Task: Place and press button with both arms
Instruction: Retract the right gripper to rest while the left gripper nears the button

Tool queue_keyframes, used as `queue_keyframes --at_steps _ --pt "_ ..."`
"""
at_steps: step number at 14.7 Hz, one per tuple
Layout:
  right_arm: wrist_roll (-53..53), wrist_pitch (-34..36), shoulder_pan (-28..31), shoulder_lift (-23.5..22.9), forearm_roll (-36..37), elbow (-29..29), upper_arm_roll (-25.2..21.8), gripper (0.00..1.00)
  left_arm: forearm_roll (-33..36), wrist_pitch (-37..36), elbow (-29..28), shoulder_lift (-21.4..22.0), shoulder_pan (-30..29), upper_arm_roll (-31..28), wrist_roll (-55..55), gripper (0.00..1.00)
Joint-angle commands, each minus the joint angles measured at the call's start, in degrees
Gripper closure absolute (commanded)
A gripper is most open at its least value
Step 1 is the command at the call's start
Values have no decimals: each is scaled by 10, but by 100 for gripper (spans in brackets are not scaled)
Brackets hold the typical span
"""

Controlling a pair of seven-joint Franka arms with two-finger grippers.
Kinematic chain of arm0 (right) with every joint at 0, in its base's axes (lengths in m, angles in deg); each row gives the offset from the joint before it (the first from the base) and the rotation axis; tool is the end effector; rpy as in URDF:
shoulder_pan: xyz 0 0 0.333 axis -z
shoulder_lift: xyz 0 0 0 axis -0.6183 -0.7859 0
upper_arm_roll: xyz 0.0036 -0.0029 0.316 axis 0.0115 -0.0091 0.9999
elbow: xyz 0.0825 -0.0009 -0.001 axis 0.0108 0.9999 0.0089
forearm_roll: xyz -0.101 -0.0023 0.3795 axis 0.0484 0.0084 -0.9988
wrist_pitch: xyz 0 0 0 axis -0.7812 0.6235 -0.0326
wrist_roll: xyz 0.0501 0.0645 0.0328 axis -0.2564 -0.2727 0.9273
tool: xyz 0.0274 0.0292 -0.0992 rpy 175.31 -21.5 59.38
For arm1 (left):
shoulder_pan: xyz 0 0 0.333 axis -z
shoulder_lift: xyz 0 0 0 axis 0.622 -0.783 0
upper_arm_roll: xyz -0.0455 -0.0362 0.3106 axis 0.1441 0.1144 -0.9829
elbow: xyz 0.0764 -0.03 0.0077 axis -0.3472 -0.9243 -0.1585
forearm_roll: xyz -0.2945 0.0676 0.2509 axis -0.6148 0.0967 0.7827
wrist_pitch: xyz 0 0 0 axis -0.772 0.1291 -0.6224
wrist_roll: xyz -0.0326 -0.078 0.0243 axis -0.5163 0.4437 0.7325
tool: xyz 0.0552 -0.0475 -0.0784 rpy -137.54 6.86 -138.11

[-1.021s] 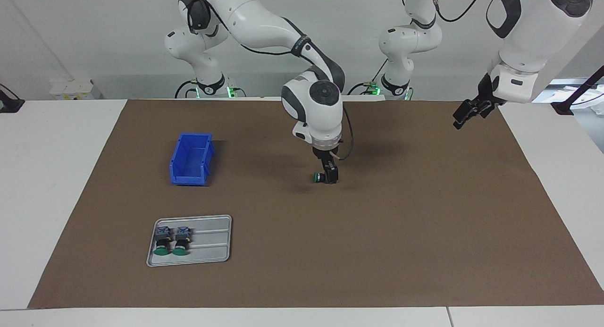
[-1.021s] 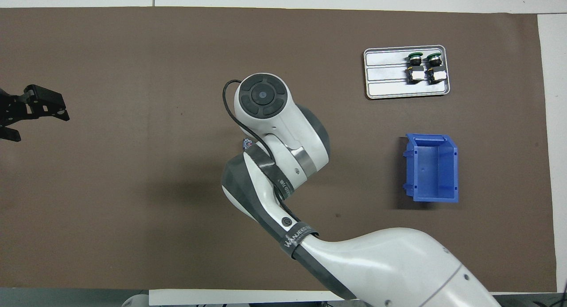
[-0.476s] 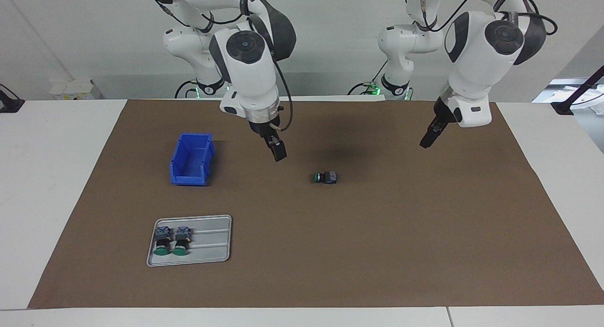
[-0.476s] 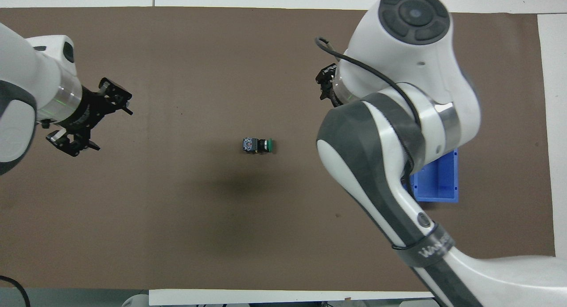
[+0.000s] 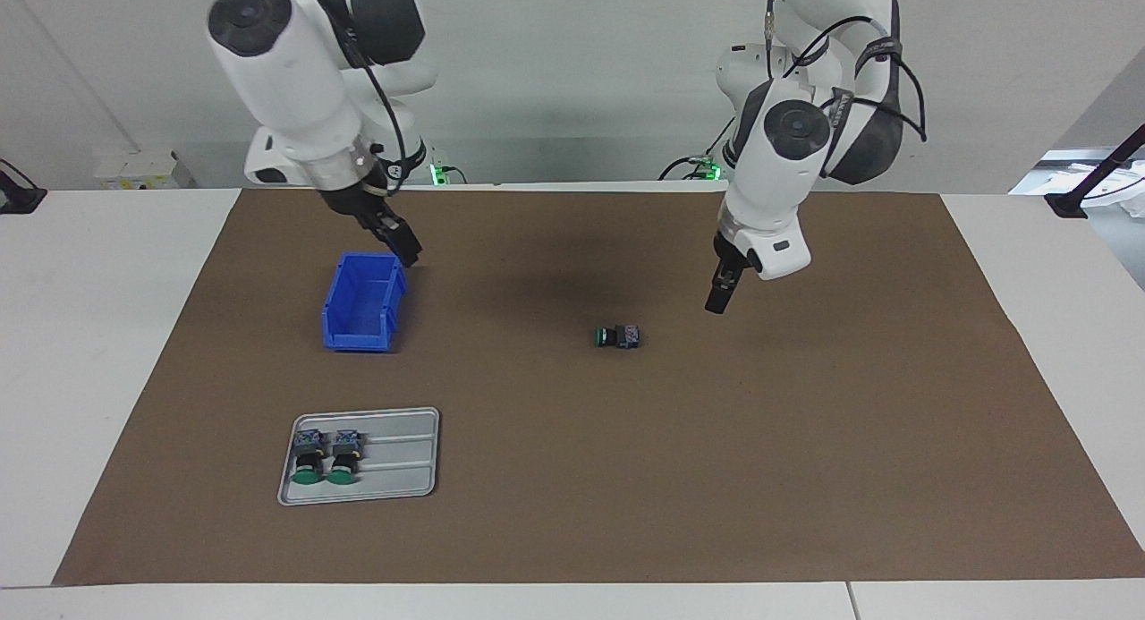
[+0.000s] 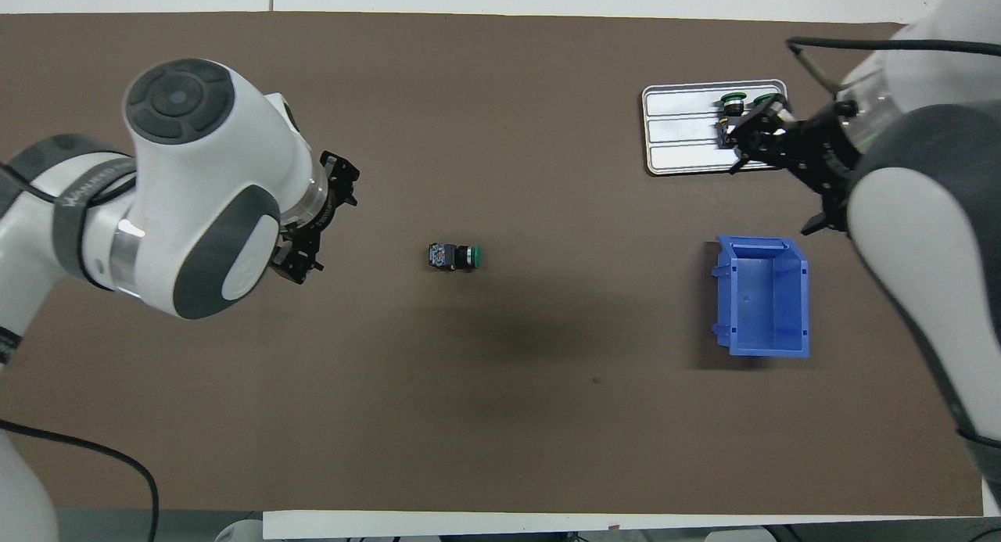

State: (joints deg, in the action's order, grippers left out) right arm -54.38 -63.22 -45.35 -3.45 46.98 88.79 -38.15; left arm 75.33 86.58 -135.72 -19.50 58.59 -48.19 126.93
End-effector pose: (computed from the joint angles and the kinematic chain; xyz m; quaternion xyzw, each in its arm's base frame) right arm 0.5595 0.0752 0.6108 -0.9350 0.3472 0.0714 0.0128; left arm 0.5099 -0.3063 0.4493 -0.8577 -0.5121 0.0354 0.0283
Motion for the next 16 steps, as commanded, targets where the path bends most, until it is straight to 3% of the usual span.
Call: queue_keyframes --at_steps 1,7,11,13,16 --pt "108 17 49 32 1 17 7 1 2 29 1 -29 36 -6 73 0" --pt "277 44 64 60 11 44 7 1 5 114 29 -121 81 -7 180 0" --pt "404 38 60 62 21 49 -11 1 6 152 19 -146 107 -7 219 1" --pt "454 27 48 61 64 49 -12 1 7 164 18 -154 110 -7 234 1" --pt "463 8 42 60 67 54 -32 1 7 185 17 -171 114 -7 249 1"
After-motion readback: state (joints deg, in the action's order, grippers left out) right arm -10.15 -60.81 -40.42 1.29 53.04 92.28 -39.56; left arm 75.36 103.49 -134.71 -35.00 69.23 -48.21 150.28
